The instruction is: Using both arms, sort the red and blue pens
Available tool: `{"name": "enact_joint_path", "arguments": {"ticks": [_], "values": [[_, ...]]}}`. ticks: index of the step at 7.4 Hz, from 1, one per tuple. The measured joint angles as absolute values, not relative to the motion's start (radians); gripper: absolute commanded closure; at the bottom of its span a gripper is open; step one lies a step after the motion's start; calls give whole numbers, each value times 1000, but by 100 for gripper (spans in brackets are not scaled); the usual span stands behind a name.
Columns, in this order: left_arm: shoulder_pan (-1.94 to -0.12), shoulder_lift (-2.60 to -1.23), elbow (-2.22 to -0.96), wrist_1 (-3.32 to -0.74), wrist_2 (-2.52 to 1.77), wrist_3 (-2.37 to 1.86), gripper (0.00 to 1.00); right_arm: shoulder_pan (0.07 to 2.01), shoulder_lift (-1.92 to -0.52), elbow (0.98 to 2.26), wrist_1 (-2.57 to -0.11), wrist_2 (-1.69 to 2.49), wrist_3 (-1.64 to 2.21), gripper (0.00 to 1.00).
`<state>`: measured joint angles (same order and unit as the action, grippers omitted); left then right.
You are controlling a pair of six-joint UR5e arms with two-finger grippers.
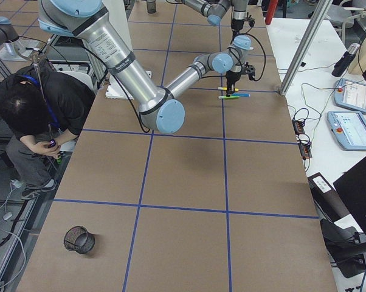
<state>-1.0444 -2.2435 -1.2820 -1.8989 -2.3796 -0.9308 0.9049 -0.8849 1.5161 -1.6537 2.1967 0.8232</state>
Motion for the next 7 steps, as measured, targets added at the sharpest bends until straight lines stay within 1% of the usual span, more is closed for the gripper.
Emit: {"name": "enact_joint_path", "arguments": {"ticks": [2, 4, 5, 7], "values": [[-1144, -2106, -1329, -1901, -2417, -930, 100, 948, -1041, 1666, -1762, 2208, 827, 100], [-1234, -1951, -1393, -1906, -2442, -893, 100, 1018, -1147, 1782, -1894, 2202, 819, 100], [-1279, -1879, -1426, -1903, -2474, -869, 100, 1053, -1209, 1842, -1920, 2203, 815, 100], [-1351, -1737, -1487, -1900, -2523, -852, 100, 1111, -1379, 1988, -1945, 2220, 811, 100]]}}
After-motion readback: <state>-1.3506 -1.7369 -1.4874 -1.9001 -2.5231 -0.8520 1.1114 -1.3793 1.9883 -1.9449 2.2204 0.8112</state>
